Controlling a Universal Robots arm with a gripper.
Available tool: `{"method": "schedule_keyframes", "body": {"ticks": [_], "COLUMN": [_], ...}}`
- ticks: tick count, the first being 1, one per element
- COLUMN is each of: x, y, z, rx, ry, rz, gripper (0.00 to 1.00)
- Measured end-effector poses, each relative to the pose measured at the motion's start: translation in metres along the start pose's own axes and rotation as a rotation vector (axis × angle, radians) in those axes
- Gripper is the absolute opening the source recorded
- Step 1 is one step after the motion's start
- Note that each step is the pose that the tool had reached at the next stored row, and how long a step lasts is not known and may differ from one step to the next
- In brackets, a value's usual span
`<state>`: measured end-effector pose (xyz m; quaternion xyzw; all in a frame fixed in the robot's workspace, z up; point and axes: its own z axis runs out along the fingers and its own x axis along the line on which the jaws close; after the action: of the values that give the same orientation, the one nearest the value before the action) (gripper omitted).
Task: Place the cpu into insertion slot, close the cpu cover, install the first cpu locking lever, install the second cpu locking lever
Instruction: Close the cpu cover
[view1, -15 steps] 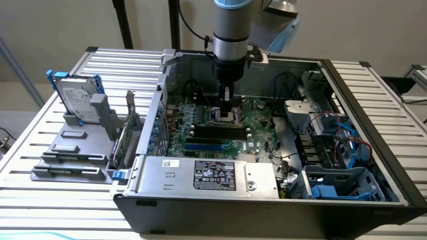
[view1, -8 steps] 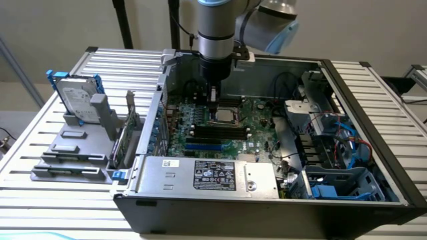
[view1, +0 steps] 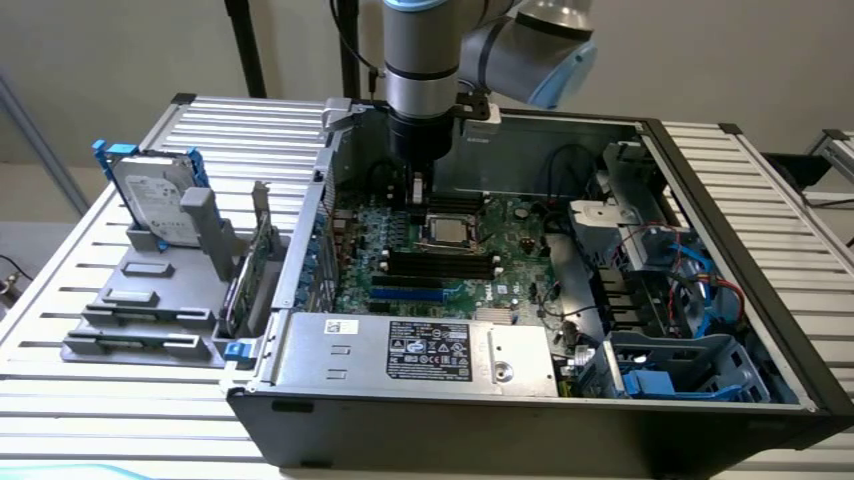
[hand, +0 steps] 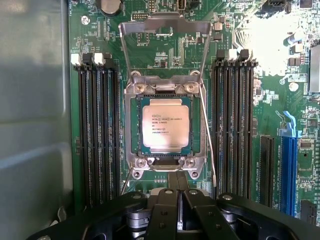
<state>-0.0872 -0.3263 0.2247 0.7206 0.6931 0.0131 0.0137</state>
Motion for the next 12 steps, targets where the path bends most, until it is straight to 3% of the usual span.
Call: {"method": "schedule_keyframes", "body": {"ticks": [12], "x": [0.0], "y": [0.0004], "z": [0.0], "rx": [0.0], "ry": [0.0], "rz": [0.0], "gripper": [0.11]}}
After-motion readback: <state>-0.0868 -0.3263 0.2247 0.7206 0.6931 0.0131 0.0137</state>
